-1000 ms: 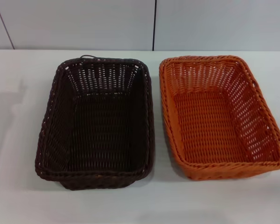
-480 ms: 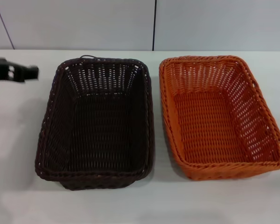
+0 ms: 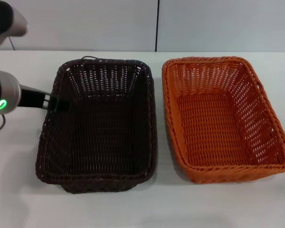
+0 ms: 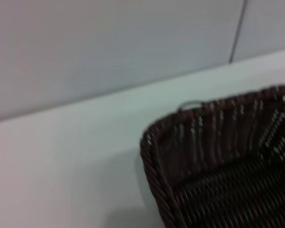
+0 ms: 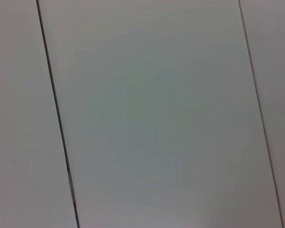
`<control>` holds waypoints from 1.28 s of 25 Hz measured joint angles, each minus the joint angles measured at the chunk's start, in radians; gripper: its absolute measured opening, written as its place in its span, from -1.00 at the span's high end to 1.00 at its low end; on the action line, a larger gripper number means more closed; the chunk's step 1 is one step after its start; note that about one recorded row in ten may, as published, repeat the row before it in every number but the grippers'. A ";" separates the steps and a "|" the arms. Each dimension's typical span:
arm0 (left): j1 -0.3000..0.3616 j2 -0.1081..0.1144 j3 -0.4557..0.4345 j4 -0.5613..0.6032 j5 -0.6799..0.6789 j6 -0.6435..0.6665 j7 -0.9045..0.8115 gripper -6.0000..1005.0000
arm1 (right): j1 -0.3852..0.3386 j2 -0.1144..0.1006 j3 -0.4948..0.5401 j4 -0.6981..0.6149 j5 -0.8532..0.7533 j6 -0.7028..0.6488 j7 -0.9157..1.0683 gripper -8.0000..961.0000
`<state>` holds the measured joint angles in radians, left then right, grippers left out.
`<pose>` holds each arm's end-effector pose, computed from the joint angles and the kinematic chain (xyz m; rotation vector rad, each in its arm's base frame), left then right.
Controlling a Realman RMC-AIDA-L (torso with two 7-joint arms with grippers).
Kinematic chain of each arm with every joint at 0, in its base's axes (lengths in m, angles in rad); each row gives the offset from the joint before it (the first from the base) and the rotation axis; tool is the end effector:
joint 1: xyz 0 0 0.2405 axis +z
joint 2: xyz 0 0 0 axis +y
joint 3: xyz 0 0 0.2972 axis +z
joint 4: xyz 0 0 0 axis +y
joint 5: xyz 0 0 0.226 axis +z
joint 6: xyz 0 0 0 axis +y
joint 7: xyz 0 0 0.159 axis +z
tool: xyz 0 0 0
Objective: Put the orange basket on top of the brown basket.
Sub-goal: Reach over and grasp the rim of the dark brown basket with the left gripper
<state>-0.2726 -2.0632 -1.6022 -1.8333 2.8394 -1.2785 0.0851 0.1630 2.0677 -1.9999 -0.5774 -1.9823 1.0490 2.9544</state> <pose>-0.2140 0.3729 0.0354 -2.0007 -1.0078 0.1096 0.4260 0.3195 0.0144 -1.0064 0.7681 0.5877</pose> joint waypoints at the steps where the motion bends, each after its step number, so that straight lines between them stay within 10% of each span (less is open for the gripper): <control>1: -0.042 0.001 0.014 0.071 0.000 -0.019 -0.002 -0.52 | 0.002 0.000 0.000 0.003 0.000 0.000 0.000 -0.64; 28: -0.172 0.004 0.016 0.363 0.014 0.040 0.040 -0.48 | -0.004 0.001 -0.005 0.008 0.000 -0.001 0.000 -0.64; 32: -0.166 0.004 0.012 0.358 0.016 0.052 0.071 -0.15 | -0.005 0.001 -0.005 0.007 0.000 -0.002 0.000 -0.64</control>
<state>-0.4389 -2.0595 -1.5906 -1.4751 2.8552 -1.2264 0.1561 0.1582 2.0692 -2.0050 -0.5700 -1.9822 1.0466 2.9544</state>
